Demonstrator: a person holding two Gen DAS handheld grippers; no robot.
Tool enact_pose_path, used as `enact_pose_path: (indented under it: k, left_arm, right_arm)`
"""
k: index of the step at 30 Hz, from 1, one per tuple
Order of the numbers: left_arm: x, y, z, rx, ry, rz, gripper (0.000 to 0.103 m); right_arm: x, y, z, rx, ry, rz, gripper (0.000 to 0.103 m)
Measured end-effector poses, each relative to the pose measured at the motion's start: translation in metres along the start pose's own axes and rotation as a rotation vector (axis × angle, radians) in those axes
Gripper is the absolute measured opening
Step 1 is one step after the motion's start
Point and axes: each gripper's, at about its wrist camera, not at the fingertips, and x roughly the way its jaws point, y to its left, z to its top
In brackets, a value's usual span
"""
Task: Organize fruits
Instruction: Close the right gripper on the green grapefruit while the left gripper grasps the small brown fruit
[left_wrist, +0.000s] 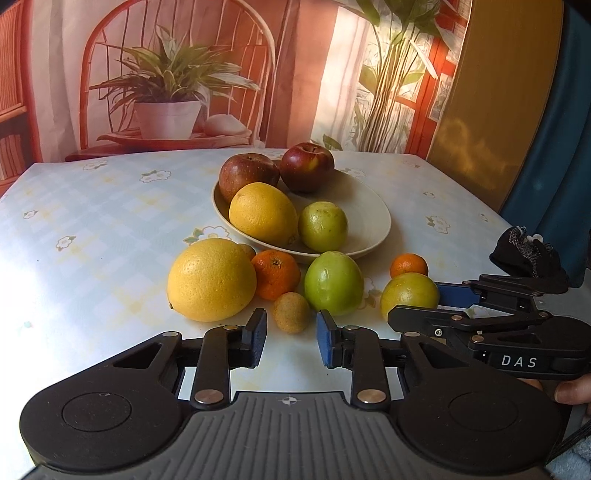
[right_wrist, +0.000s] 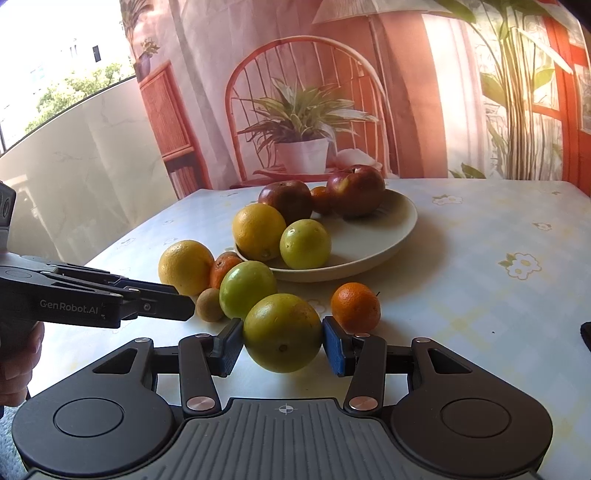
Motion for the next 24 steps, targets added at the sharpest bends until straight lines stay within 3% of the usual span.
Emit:
enact_pose_path:
  k: [24]
  left_arm:
    - [0.024,0.001,0.006,-0.001,0.047,-0.014,0.027]
  right_arm:
    - [0.002,-0.001,-0.001,0.009,0.001,0.002,0.043]
